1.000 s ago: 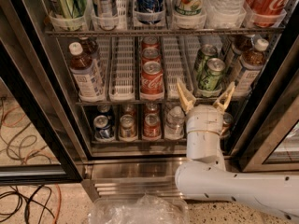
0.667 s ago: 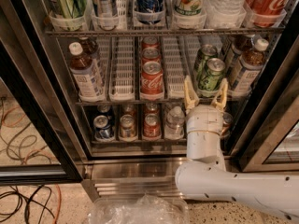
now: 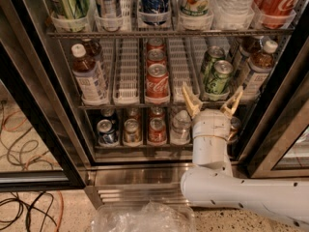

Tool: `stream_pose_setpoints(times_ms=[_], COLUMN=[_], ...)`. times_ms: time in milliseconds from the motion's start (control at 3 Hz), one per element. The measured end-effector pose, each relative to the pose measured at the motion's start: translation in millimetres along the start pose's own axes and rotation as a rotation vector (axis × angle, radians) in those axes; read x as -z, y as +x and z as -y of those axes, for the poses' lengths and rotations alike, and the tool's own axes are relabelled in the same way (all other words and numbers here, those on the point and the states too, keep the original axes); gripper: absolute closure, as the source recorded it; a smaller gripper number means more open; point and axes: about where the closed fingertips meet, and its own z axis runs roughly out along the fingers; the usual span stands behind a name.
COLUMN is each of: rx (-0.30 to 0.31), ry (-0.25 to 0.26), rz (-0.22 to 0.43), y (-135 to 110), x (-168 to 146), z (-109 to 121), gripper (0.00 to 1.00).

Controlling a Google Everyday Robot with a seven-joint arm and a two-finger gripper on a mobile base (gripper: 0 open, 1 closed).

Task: Pick green can from middle shelf of fridge

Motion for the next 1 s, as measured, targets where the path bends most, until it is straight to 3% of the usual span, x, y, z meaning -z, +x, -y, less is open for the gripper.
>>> stream_pose_setpoints(times_ms=[1000], rx=[0.029], ry=[0.037], rz=[-0.009], y=[17.8], x=[-13.7], z=[5.8], gripper=[0.13])
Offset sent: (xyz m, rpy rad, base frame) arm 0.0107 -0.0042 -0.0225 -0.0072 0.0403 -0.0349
